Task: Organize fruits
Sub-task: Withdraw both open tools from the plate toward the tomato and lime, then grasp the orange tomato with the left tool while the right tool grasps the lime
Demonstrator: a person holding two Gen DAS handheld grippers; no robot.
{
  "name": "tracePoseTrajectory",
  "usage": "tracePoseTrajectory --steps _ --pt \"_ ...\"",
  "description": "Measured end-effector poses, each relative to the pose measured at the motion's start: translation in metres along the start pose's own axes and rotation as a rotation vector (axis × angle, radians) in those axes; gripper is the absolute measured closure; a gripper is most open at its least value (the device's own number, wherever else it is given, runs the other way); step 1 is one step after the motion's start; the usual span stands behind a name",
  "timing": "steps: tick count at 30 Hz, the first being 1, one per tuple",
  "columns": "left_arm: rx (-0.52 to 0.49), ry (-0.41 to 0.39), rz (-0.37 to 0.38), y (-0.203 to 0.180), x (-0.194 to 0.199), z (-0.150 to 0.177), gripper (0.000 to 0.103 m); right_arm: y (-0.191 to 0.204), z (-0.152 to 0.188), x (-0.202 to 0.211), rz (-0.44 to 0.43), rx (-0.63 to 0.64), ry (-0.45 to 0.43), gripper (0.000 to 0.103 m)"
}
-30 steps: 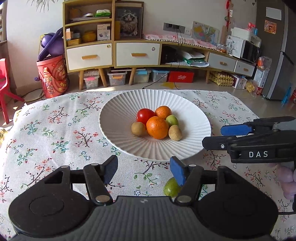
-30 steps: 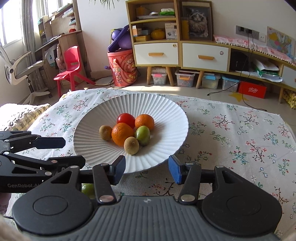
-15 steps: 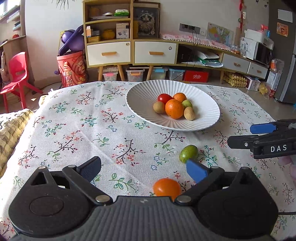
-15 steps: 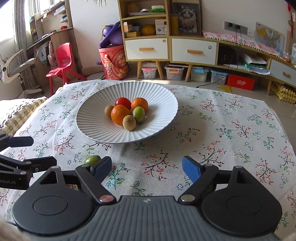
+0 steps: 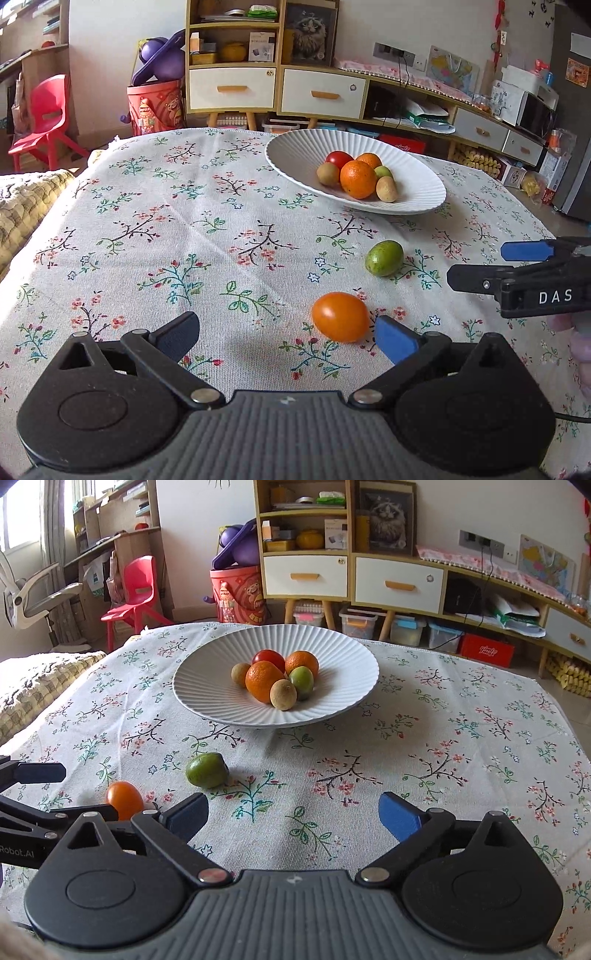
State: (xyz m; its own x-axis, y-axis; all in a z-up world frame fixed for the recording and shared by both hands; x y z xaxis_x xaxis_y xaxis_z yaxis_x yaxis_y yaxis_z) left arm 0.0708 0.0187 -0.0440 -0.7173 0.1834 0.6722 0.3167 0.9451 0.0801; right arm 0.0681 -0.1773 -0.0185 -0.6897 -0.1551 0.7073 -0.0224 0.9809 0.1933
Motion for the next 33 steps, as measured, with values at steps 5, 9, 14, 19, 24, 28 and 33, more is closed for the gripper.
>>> tracePoseTrajectory --steps 5,9,14,19,24,28,33 --pt "-0.007 -0.001 0.014 -0.002 -0.003 0.009 0.011 0.001 0.008 -0.007 0.015 0.005 0.024 0.004" --pt "-0.043 -0.003 0.007 -0.007 -0.005 0.015 0.012 0.004 0.012 -0.009 0.02 0.035 0.034 0.004" --pt "-0.063 -0.017 0.001 -0.01 -0.006 0.016 0.012 0.005 0.012 -0.009 0.014 0.057 0.024 0.004" --pt "-0.067 -0.037 -0.004 -0.011 -0.005 0.018 0.022 -0.001 0.019 -0.012 0.01 0.016 0.039 0.0" --pt "-0.059 -0.059 0.01 -0.01 -0.004 0.016 0.038 0.002 0.021 -0.01 0.007 0.029 0.013 0.0" --pt "-0.047 -0.074 0.049 -0.01 -0.004 0.013 0.053 0.004 0.02 -0.011 0.005 0.033 0.016 0.001" --pt "-0.025 -0.08 0.12 -0.011 -0.007 0.008 0.068 0.009 0.016 -0.015 0.0 0.036 0.025 0.002"
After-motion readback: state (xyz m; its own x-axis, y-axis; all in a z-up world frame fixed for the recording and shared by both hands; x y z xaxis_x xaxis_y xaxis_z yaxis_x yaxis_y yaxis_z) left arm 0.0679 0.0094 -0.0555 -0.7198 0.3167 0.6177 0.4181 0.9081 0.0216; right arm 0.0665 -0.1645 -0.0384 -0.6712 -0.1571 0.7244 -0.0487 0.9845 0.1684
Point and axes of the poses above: each gripper's, at about its wrist camera, not at the fingertips, and x roughly against the way its jaws point, y to its left, z to its underside, the point moved 1 cm from there along -x, roughly the way its jaws point, and after that the axes turned 11 degrees about -x, right-handed, at the moved point
